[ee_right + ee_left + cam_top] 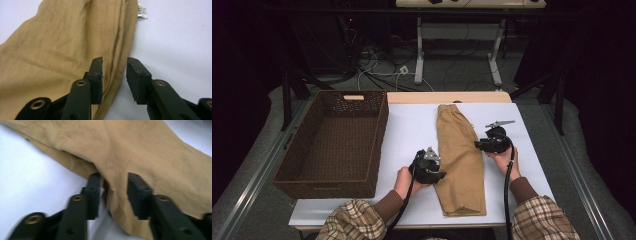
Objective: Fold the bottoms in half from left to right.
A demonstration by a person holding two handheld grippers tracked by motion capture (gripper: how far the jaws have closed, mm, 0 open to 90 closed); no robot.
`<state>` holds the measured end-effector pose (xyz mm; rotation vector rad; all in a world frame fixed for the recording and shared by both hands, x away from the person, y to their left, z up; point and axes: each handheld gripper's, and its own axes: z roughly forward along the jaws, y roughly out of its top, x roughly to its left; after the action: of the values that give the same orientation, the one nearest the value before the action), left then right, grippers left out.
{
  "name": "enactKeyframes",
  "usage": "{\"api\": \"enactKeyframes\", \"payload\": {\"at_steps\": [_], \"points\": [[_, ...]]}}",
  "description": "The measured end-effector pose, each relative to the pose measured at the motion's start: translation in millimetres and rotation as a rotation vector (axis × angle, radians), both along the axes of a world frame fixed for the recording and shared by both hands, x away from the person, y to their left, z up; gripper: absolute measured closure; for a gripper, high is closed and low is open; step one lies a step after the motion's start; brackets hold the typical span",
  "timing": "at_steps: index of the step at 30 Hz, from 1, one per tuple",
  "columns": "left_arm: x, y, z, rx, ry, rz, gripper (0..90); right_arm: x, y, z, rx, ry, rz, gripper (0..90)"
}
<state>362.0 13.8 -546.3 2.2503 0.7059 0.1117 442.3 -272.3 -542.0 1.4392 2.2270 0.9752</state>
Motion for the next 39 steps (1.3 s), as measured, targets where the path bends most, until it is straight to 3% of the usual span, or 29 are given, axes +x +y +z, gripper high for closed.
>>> {"api": "enactKeyframes", "payload": {"at_steps": [9,15,19,23,27,30,36,39], "points": [[-1.3,5.2,1.2,-0.007,0.022,0.016,52.7,-14.3,-7.2,1.8,-0.005,0.043,0.01,66.6],[-1.8,5.6,0.6,-0.011,0.019,0.019,52.8,-21.4,-3.9,2.9,-0.013,0.068,0.037,71.9],[-1.7,3.3,-4.2,-0.008,0.022,0.004,62.3,-22.6,3.7,-2.5,-0.042,0.093,0.06,78.4],[0.5,1.0,-11.3,0.001,0.019,0.001,73.4,-22.8,6.2,-3.8,-0.048,0.085,0.067,87.4],[1.4,0.7,-11.5,-0.006,0.019,-0.009,83.7,-22.9,7.6,-2.9,-0.063,0.08,0.074,89.1],[0.6,0.1,-10.7,0.0,0.017,-0.012,85.8,-23.1,5.9,-0.9,-0.058,0.083,0.078,89.1],[0.4,0.6,-9.1,0.005,0.019,-0.011,83.9,-24.5,5.8,1.2,-0.059,0.077,0.078,88.4],[-0.1,1.4,-7.3,0.009,0.032,-0.01,69.6,-24.5,4.4,0.9,-0.054,0.083,0.075,83.2]]}}
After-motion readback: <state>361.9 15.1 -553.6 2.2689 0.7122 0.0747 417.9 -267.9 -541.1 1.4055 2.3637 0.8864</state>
